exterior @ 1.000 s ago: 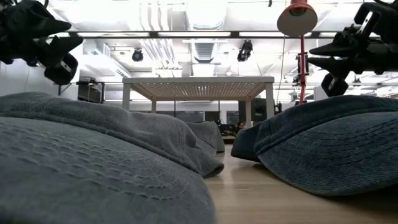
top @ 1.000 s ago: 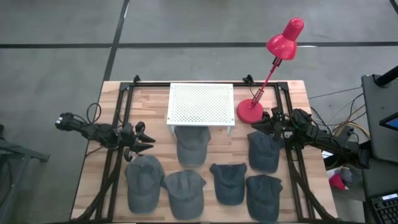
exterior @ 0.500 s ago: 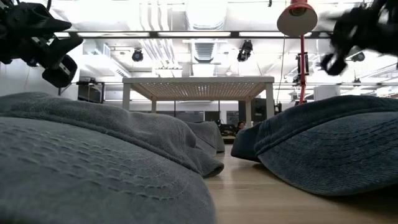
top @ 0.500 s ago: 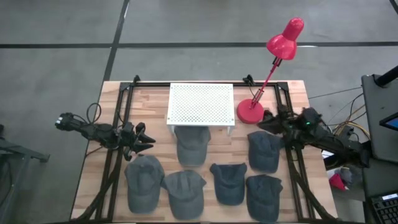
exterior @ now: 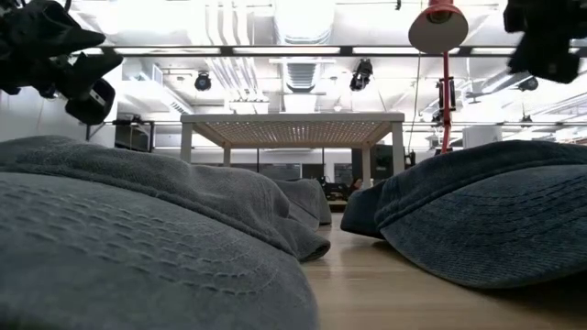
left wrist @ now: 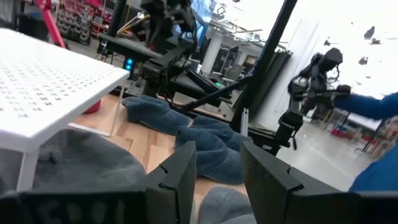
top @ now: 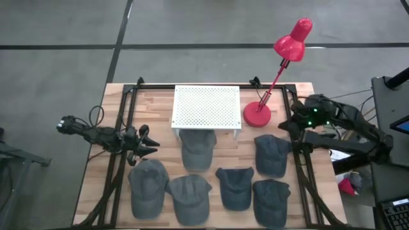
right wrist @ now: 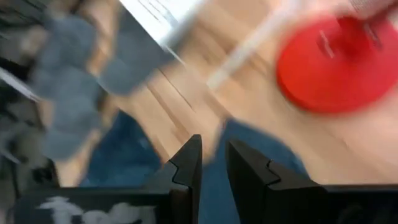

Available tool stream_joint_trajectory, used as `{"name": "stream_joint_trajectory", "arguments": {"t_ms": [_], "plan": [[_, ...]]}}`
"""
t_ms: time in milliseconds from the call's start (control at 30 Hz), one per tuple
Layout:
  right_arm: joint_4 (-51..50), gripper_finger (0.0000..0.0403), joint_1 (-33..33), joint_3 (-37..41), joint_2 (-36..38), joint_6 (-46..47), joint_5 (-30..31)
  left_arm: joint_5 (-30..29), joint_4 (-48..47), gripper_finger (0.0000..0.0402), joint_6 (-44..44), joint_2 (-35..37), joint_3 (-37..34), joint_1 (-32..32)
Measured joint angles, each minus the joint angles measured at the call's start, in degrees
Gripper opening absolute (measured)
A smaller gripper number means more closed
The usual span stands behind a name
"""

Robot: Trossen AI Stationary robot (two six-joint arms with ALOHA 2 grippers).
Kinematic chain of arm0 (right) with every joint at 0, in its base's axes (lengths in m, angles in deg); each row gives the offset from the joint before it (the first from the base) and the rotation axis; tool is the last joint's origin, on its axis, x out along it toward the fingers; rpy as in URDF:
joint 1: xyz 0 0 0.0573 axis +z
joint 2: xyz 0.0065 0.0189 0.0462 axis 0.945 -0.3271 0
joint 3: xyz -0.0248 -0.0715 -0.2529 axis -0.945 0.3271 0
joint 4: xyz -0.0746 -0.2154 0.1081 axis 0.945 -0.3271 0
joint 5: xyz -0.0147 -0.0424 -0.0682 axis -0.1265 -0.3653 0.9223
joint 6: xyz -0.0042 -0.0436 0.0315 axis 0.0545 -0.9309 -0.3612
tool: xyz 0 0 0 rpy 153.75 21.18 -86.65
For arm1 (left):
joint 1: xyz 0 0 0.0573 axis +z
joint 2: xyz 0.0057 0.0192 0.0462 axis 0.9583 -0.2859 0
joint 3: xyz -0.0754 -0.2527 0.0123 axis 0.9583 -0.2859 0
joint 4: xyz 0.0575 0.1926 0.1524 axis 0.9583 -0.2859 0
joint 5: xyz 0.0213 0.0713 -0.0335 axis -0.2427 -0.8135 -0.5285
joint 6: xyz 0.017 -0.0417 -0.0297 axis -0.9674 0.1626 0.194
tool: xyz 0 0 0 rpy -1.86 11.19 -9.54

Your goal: Pick & Place hat

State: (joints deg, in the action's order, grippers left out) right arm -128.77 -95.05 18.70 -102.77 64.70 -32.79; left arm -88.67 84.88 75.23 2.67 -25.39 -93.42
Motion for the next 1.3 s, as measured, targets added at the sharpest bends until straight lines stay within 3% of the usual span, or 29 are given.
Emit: {"name": "stream_joint_trajectory", "arguments": {"t_ms": [300,567,1033,1300], "plan": [[-7.9,0.0068,0.9,-1.6,-12.0,-0.4,-2.6,0.0,0.0,0.0129,-3.4,0.0,0.0,0.0],[-7.9,0.0100,10.5,-0.4,-18.5,2.0,-5.0,0.0,0.0,0.0129,-3.3,0.0,0.0,0.0],[-7.7,0.0210,25.5,-0.3,-22.2,28.7,-5.0,0.0,0.0,0.0129,-5.3,0.0,0.0,0.0],[-7.7,0.0230,30.8,-0.2,-24.7,45.4,-0.4,0.0,-0.1,0.0129,-7.9,0.0,0.0,0.0]]}}
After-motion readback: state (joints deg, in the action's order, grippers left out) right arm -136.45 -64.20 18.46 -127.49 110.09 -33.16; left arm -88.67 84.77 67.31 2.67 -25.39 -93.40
